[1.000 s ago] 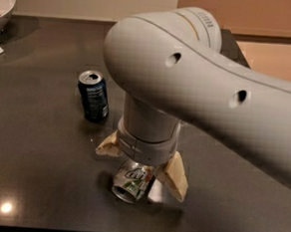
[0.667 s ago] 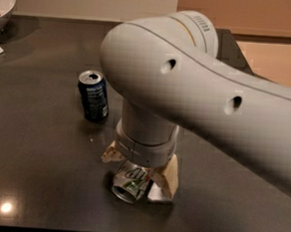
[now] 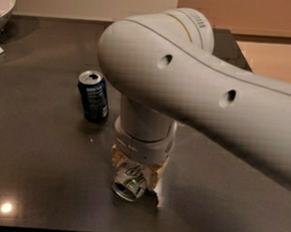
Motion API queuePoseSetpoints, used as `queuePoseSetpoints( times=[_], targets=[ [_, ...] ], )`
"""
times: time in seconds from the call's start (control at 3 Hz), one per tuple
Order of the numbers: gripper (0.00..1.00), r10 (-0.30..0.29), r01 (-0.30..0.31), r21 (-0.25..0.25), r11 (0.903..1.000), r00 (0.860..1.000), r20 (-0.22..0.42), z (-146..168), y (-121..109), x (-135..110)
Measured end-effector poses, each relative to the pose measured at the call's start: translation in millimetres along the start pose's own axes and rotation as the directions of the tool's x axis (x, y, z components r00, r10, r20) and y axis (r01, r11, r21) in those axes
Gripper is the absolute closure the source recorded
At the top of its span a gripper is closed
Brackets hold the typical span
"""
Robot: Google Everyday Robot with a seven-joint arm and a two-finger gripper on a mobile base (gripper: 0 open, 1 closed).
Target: Place 7up can upright
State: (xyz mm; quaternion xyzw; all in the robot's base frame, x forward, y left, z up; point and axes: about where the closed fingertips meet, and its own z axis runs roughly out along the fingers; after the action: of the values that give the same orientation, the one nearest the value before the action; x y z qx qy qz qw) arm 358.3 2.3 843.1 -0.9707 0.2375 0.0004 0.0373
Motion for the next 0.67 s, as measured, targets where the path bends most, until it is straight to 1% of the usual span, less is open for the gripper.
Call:
queuePoseSetpoints(
  times=[0.33, 0.67],
  targets=[
    [0.88, 0.079, -0.081, 0.038, 0.9960, 0.996, 0.051, -16, -6, 11],
    [1.00, 0.197, -0.214, 0.104, 0.9713, 0.968, 0.153, -43, -15, 29]
  ],
)
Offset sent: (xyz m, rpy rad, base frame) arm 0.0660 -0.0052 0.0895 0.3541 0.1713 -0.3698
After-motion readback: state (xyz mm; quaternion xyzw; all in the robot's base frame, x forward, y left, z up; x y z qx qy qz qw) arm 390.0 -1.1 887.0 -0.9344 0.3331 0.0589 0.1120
